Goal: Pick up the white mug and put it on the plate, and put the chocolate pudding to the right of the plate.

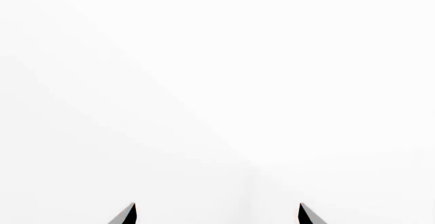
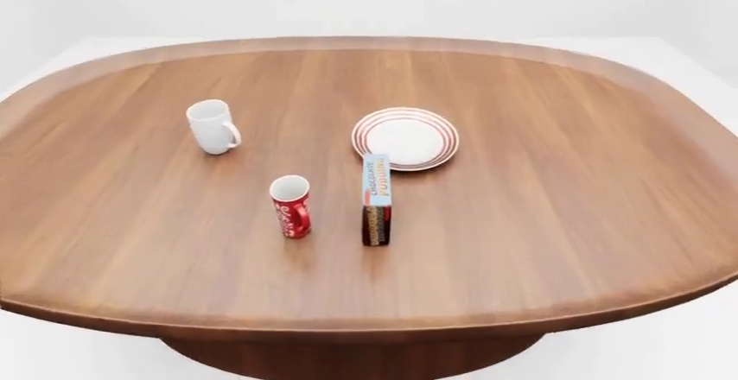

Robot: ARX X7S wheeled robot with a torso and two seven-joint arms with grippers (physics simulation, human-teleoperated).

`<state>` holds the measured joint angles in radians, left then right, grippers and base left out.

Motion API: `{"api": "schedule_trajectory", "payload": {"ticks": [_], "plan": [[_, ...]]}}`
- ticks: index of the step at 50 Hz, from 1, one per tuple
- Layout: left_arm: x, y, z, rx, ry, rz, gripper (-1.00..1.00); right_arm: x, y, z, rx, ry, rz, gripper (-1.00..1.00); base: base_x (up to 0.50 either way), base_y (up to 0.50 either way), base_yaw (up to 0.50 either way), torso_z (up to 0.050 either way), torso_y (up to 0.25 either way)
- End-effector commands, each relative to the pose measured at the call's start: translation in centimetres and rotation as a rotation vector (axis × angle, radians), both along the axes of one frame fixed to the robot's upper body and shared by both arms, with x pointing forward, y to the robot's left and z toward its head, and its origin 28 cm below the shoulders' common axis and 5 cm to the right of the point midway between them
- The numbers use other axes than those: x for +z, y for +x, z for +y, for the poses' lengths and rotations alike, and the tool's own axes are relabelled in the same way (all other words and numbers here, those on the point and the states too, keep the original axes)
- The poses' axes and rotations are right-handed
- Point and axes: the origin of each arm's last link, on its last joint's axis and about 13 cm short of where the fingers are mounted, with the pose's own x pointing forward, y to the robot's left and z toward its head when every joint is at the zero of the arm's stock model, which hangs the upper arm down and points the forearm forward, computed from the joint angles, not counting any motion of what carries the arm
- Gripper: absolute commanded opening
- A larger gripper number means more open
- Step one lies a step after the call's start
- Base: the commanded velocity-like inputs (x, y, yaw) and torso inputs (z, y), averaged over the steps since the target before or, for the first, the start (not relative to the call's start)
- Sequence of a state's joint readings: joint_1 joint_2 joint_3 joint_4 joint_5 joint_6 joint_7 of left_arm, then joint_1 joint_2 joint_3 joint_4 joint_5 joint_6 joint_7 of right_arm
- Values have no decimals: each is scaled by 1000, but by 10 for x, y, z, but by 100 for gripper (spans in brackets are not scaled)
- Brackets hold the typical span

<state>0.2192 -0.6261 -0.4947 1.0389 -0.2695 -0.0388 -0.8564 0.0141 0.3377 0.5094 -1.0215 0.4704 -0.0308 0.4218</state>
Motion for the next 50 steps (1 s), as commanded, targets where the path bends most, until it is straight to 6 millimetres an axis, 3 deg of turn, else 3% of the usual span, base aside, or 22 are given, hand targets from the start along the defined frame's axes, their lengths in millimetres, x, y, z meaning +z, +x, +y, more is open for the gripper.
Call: {"api": "schedule_trajectory", "payload": {"ticks": [1,50], "plan": [[6,-6,-1,-11,-1,-53,100,4,-8,0,-10,-29,-58,100,500,-47,0,0,0],[6,1,-5,-51,-1,-27,100,-3,-2,6,60,-71,-16,100,500,-46,0,0,1]]}}
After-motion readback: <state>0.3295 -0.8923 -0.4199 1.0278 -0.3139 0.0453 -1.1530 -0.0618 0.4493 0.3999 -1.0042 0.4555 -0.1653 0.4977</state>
